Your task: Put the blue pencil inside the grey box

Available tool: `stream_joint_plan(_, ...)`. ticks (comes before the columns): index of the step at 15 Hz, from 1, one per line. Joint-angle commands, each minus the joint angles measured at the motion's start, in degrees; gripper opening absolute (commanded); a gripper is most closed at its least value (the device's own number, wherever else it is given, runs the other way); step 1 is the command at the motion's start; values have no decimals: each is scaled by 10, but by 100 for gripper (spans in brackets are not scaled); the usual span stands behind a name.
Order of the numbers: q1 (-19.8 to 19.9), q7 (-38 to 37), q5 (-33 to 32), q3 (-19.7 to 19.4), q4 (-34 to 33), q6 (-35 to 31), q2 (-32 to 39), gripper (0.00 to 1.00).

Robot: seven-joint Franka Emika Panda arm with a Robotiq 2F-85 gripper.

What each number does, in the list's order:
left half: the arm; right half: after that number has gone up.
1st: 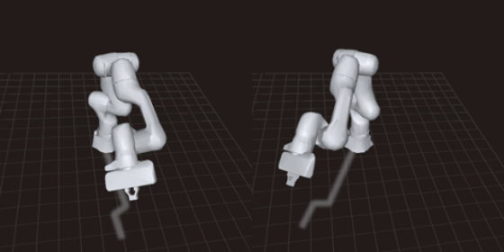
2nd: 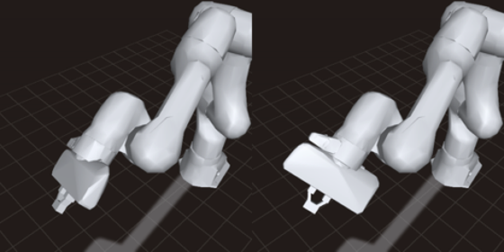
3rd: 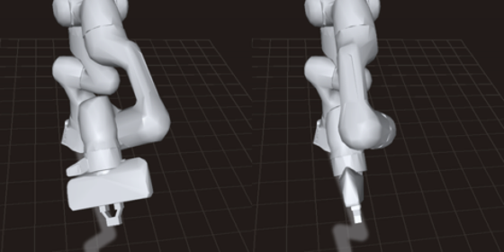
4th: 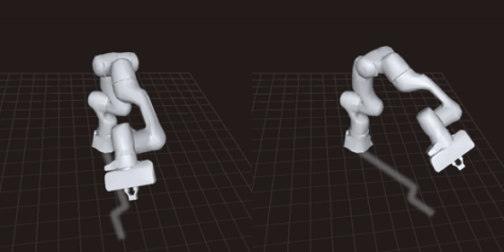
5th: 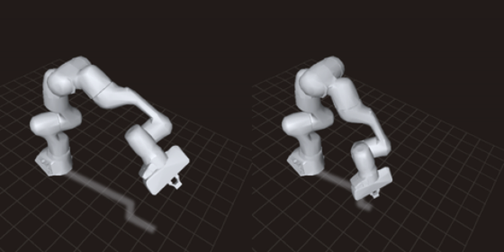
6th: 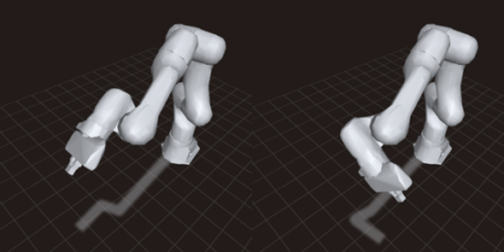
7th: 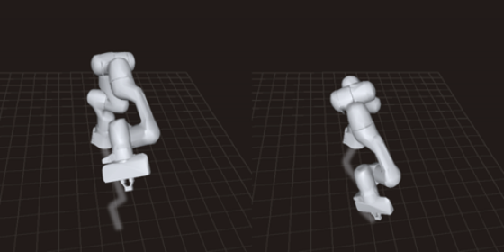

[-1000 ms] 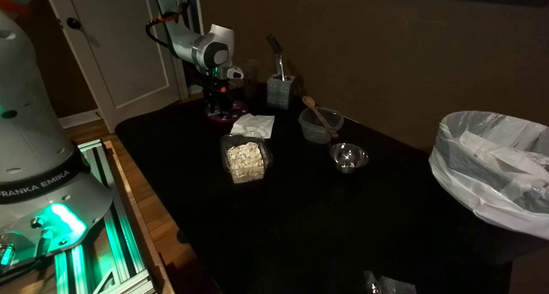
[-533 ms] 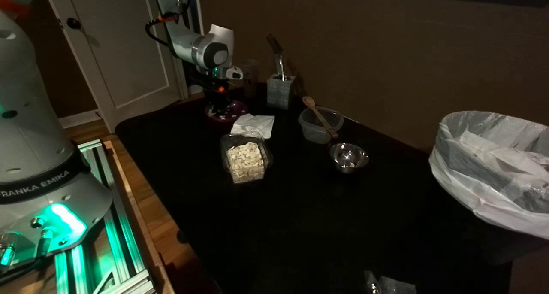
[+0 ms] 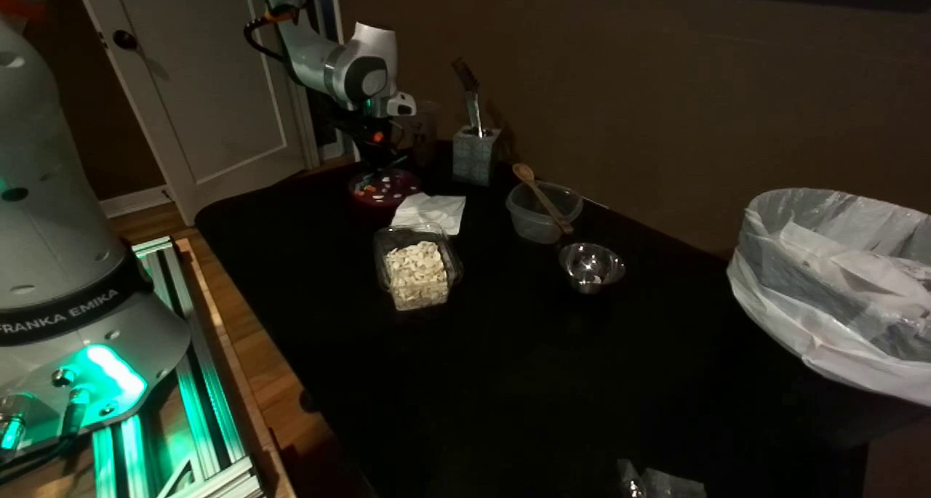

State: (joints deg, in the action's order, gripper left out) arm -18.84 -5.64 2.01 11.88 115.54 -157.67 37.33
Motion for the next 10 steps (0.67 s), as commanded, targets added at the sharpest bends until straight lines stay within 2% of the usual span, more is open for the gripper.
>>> stream_joint_plan(1, 30, 3, 25, 18, 62, -78, -56, 2)
stream_joint_plan(5, 87, 34, 50, 71, 107, -251, -75, 2)
stream_joint_plan(9, 172, 54, 7, 158, 135, -380, -68, 2)
stream_joint_plan(10, 177, 52, 0, 160, 144, -401, -71, 2)
